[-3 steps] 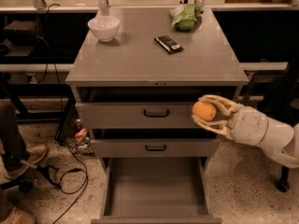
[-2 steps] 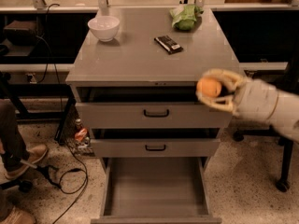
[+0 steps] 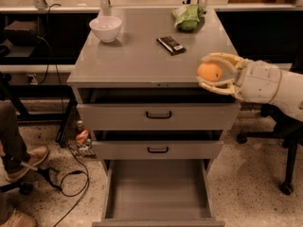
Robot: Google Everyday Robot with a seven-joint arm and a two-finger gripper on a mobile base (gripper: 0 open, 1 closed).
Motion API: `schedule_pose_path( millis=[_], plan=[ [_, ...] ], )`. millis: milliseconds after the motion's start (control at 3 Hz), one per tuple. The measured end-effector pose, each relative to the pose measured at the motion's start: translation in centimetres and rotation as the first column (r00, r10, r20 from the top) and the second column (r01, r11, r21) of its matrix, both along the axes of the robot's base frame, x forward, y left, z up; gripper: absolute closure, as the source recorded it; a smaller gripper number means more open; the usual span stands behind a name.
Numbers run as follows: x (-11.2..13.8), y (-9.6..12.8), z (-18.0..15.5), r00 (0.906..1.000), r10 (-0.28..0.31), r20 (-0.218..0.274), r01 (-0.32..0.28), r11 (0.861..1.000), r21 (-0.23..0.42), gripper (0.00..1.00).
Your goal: Pick orange from bottom drawer and place on counter
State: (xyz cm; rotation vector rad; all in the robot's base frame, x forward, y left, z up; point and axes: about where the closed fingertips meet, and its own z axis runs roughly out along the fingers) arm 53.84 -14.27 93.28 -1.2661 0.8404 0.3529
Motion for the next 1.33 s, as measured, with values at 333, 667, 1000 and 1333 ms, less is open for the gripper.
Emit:
schedule_pose_path(
  millis=[333,667,1000,1333],
  plan=[
    [1.5,0.9,-0.2,0.9997,0.016,-0.021,-0.016,1.0,-0.013,1.0],
    [6.7,1.6,-1.1,0.993,0.014,-0.117,-0.019,0.999,-0.042,1.0],
    [11.0,2.6,-1.8,0.9767,0.014,-0.214,-0.033,0.996,-0.083,1.0],
    [15.0,3.7,-3.0,0.9492,0.009,-0.314,-0.048,0.992,-0.118,1.0]
  ],
)
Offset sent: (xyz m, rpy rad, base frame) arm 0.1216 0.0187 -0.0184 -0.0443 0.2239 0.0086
